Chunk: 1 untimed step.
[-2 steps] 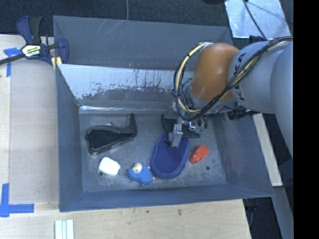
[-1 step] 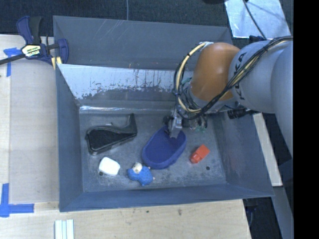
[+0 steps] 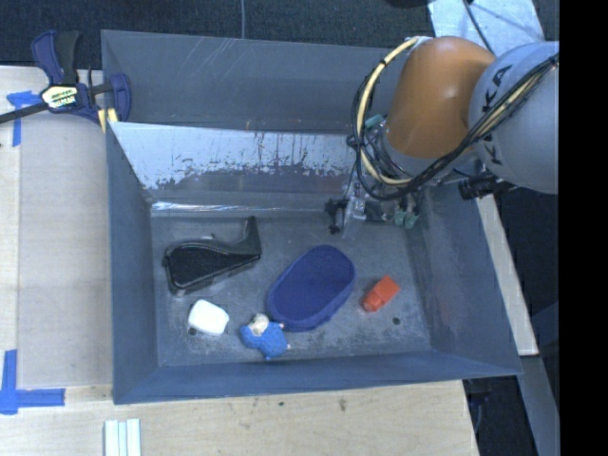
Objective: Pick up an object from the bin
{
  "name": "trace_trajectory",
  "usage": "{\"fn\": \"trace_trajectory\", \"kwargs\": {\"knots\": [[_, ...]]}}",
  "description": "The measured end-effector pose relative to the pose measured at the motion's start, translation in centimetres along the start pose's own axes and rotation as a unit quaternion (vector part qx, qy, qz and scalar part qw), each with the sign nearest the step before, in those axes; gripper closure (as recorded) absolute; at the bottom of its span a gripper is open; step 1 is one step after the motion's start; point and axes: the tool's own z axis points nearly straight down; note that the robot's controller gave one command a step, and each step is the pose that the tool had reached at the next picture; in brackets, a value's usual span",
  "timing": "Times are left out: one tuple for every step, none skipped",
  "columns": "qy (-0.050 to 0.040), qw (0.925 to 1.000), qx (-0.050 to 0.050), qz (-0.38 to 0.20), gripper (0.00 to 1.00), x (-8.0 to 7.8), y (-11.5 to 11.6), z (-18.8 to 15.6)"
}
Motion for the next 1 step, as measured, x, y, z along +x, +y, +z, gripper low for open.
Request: {"fn": "trace_trajectory", "kwargs": {"knots": [[0.0032,1.0,0.0,0.0,1.0,-0.13,-0.01,-0.85]]}}
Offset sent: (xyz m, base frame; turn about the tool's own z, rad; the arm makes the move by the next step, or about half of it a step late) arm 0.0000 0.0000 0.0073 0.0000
